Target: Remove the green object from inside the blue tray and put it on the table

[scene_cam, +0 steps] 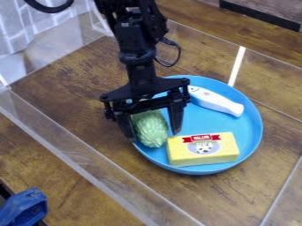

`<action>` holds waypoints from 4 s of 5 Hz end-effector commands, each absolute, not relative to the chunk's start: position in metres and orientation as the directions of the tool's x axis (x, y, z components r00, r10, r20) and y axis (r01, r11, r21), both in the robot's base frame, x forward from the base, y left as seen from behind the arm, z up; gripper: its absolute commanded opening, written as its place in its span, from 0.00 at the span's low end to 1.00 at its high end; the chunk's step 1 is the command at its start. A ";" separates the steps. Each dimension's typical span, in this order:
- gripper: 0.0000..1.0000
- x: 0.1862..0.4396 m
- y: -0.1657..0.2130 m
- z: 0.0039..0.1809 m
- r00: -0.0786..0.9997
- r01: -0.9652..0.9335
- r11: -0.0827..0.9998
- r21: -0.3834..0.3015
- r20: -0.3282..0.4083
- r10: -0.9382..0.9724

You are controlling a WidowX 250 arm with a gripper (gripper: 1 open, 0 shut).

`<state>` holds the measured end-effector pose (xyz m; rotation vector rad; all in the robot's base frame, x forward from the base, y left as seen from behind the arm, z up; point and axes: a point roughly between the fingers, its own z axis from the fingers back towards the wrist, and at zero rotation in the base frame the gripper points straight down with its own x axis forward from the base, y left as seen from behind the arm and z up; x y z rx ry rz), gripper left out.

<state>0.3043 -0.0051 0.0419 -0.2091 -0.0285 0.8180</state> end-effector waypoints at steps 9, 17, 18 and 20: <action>0.00 0.321 0.033 0.073 0.760 -0.621 0.780 -0.084 0.179 0.625; 0.00 0.354 0.043 0.074 0.787 -0.559 0.829 -0.016 0.305 0.536; 0.00 0.357 0.042 0.072 0.789 -0.550 0.835 -0.011 0.319 0.524; 0.00 0.359 0.045 0.069 0.792 -0.539 0.842 0.007 0.344 0.504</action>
